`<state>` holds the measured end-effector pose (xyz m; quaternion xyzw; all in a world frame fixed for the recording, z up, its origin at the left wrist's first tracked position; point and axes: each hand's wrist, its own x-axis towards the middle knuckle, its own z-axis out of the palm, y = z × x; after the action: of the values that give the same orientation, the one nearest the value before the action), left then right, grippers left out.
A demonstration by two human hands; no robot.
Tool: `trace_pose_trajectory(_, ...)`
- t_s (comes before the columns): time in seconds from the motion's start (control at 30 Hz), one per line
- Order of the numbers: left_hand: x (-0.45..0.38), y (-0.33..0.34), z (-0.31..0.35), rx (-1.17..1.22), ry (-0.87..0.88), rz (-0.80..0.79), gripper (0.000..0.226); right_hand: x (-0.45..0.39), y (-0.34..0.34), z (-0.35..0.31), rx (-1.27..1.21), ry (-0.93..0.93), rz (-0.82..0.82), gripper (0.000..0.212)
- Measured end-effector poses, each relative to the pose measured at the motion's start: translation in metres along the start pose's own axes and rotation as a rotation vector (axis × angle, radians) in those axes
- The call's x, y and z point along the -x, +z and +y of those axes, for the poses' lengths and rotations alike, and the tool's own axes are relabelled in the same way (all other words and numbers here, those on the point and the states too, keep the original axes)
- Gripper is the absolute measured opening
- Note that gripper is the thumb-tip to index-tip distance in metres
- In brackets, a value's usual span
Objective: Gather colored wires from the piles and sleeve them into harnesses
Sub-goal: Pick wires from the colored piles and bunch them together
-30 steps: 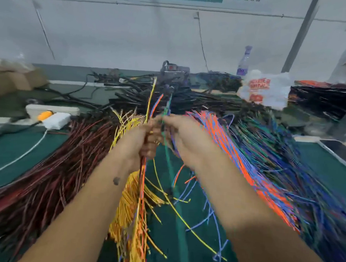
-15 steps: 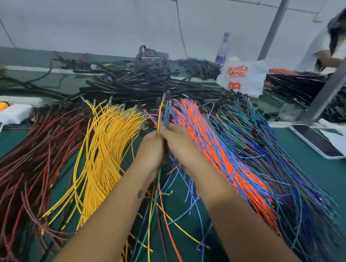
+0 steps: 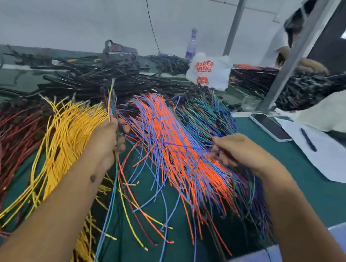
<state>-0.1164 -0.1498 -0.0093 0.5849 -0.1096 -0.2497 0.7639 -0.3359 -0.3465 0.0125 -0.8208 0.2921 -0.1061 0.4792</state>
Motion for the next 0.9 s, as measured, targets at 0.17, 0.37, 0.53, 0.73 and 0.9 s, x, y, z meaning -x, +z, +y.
trace_pose_trajectory(0.17,0.001,0.002,-0.001,-0.043,0.007,-0.002,0.032,-0.008,-0.009,0.016,0.018,0.100,0.087,0.058)
trace_pose_trajectory(0.37,-0.002,-0.002,-0.001,-0.050,0.138,0.193,0.034,-0.011,-0.008,0.034,-0.076,-0.002,0.293,0.047)
trace_pose_trajectory(0.53,-0.009,-0.017,0.001,0.065,0.042,0.185,0.035,-0.009,-0.017,0.031,-0.149,-0.014,0.237,0.046)
trace_pose_trajectory(0.73,-0.004,-0.034,0.041,0.252,-0.175,-0.200,0.031,-0.019,0.007,-0.017,-0.136,-0.056,-0.051,0.048)
trace_pose_trajectory(0.9,0.008,-0.049,0.079,0.260,-0.252,-0.475,0.005,-0.051,0.095,-0.083,-0.380,-0.176,-0.152,0.036)
